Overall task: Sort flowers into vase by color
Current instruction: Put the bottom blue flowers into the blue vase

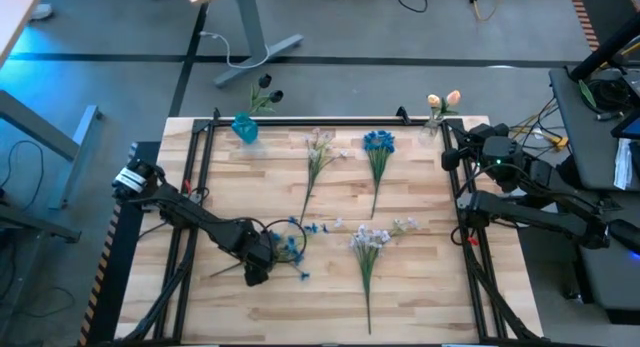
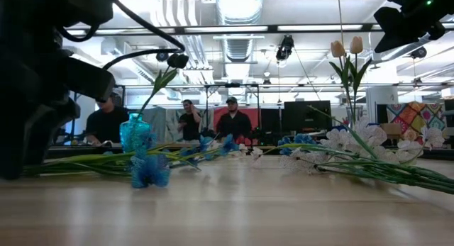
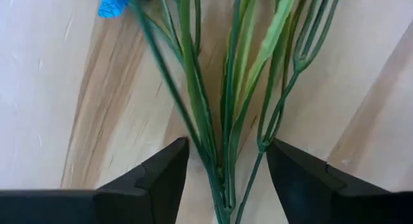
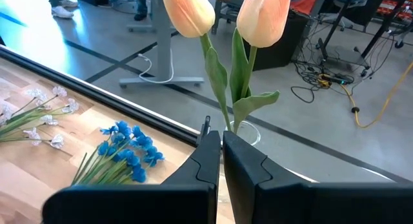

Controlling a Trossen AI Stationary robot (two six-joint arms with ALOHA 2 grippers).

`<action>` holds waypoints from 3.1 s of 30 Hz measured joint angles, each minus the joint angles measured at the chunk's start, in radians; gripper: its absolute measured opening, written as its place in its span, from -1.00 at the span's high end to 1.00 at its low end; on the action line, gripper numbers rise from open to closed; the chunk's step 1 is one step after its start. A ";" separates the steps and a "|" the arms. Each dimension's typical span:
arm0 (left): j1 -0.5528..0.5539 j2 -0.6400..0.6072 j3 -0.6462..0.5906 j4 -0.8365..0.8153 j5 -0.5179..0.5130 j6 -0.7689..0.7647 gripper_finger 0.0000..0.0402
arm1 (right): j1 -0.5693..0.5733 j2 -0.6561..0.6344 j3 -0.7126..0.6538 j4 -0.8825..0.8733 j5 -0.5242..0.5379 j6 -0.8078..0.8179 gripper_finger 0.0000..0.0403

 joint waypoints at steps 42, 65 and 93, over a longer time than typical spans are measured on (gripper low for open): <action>0.599 -0.791 -0.562 1.489 -0.548 1.050 1.00 | 0.000 0.001 -0.004 0.002 0.000 0.000 0.94; 1.097 -0.695 -0.568 1.700 -0.511 1.106 1.00 | 0.000 0.001 -0.006 0.005 0.000 0.000 0.94; 1.169 -0.370 -0.570 1.877 -0.520 1.077 0.68 | 0.000 0.001 -0.007 0.005 0.000 0.000 0.94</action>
